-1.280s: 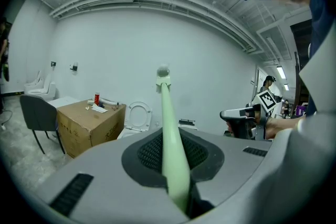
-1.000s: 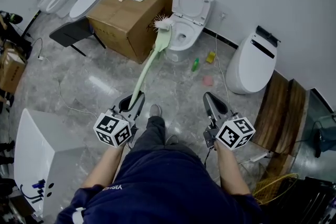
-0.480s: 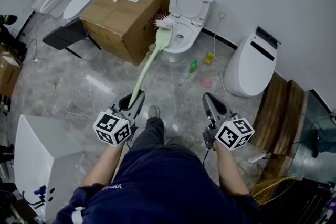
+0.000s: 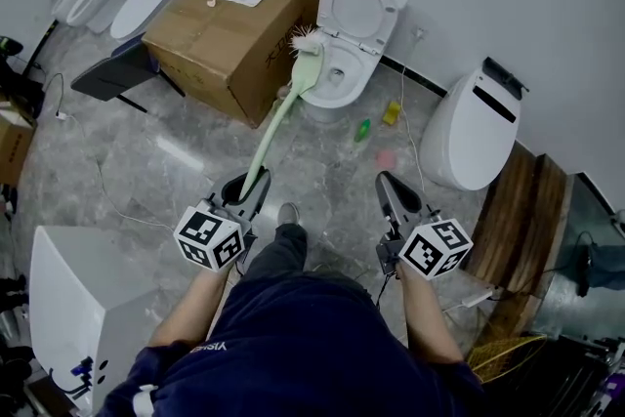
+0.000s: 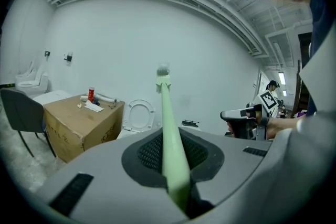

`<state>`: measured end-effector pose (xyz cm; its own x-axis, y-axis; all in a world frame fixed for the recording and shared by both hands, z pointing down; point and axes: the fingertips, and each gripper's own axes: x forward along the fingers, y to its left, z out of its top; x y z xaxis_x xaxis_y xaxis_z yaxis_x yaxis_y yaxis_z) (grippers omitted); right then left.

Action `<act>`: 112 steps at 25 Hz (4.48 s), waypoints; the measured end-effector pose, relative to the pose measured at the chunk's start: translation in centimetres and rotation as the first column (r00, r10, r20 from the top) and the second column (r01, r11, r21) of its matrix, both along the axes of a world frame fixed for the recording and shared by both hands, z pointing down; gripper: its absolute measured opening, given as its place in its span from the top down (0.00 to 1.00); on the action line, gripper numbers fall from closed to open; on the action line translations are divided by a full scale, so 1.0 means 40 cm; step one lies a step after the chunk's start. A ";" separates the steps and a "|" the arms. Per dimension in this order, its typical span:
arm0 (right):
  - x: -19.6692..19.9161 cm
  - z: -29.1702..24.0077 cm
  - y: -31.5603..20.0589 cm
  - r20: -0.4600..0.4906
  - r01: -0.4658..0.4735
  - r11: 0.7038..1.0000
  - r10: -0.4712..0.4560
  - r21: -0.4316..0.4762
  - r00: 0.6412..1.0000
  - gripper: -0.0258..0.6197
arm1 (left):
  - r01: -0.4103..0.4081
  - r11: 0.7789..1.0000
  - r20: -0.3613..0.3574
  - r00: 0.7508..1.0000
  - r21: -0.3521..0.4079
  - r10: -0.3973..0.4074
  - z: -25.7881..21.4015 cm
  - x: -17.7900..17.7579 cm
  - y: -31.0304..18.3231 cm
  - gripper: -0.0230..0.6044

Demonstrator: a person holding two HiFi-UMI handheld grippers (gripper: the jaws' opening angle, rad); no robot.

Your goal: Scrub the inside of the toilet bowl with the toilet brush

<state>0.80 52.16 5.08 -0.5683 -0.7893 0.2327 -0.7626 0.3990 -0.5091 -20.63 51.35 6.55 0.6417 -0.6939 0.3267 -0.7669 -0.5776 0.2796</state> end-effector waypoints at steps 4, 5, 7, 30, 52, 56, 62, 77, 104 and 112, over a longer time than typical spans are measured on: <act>-0.032 0.000 -0.067 -0.006 -0.005 1.000 0.005 -0.009 1.000 0.96 | -0.012 1.000 -0.001 1.000 -0.007 0.012 0.002 -0.026 -0.074 0.87; -0.038 0.000 -0.083 -0.009 -0.008 1.000 0.008 -0.011 1.000 0.96 | -0.016 1.000 -0.002 1.000 -0.008 0.015 0.002 -0.033 -0.091 0.87; -0.051 -0.001 -0.112 -0.014 -0.016 1.000 0.016 -0.014 1.000 0.96 | -0.022 1.000 -0.004 1.000 -0.010 0.022 0.003 -0.046 -0.124 0.87; -0.203 -0.019 -0.380 -0.065 -0.062 0.998 0.061 0.000 0.996 0.96 | -0.098 0.995 -0.005 0.995 0.020 0.098 -0.013 -0.174 -0.416 0.87; -0.130 -0.002 -0.562 -0.040 -0.070 0.997 0.071 0.011 0.997 0.96 | -0.115 0.993 0.015 0.993 0.027 0.115 -0.008 -0.094 -0.596 0.87; -0.095 0.014 -0.623 -0.038 -0.063 0.998 0.063 -0.005 0.997 0.96 | -0.106 0.994 0.019 0.994 0.013 0.105 0.006 -0.059 -0.655 0.87; -0.028 0.026 -0.742 -0.030 -0.047 0.999 0.046 -0.012 0.998 0.96 | -0.099 0.995 0.033 0.995 0.001 0.099 0.017 0.009 -0.762 0.87; 0.118 0.060 -0.992 -0.009 0.003 0.999 -0.003 -0.046 1.000 0.96 | -0.065 0.997 0.063 0.996 -0.035 0.067 0.034 0.162 -0.983 0.87; 0.254 0.216 -1.236 0.002 0.017 0.991 -0.017 -0.131 1.000 0.96 | -0.082 0.985 0.144 0.984 -0.153 0.104 0.180 0.279 -1.179 0.87; 0.254 0.303 -1.262 -0.021 -0.059 0.983 0.056 -0.175 0.998 0.96 | -0.182 0.959 0.160 0.963 -0.219 0.219 0.290 0.279 -1.224 0.87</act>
<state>10.95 1.69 17.18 -0.5183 -0.7668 0.3788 -0.7902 0.2598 -0.5551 -9.48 2.38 18.17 0.6782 -0.4650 0.5690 -0.6894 -0.6708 0.2734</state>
